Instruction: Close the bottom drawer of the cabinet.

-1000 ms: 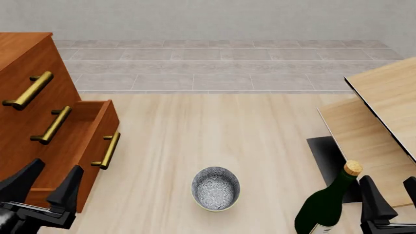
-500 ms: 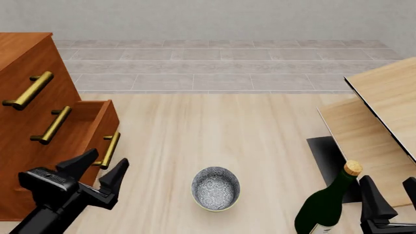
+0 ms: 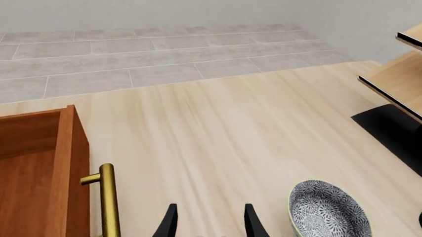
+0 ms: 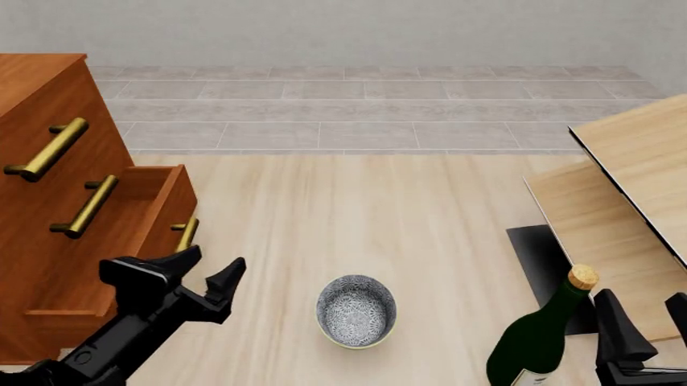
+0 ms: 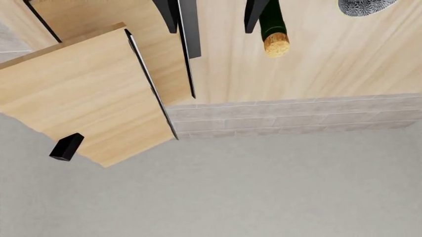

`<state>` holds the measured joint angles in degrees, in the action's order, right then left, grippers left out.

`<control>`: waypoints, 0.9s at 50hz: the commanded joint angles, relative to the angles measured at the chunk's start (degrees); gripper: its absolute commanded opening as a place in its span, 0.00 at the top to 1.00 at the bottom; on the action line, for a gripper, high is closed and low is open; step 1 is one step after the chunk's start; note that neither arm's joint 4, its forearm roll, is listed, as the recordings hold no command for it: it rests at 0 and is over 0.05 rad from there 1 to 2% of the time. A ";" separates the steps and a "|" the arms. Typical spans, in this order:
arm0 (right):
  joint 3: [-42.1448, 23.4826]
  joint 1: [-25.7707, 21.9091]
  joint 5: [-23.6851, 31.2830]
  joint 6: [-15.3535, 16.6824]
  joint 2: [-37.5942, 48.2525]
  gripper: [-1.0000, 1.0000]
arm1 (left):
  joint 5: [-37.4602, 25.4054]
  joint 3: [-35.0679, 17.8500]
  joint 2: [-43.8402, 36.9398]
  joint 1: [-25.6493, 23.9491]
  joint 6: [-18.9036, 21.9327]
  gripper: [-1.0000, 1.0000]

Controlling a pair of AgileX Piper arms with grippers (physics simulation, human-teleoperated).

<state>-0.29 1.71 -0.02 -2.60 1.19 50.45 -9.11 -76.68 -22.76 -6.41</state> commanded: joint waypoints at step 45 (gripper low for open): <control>0.06 0.56 0.01 -0.71 -0.11 0.00 | 14.82 -1.14 -24.33 7.78 0.08 0.00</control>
<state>-0.31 2.25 0.11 -3.29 1.04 63.09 -10.71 -98.54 -17.04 -8.31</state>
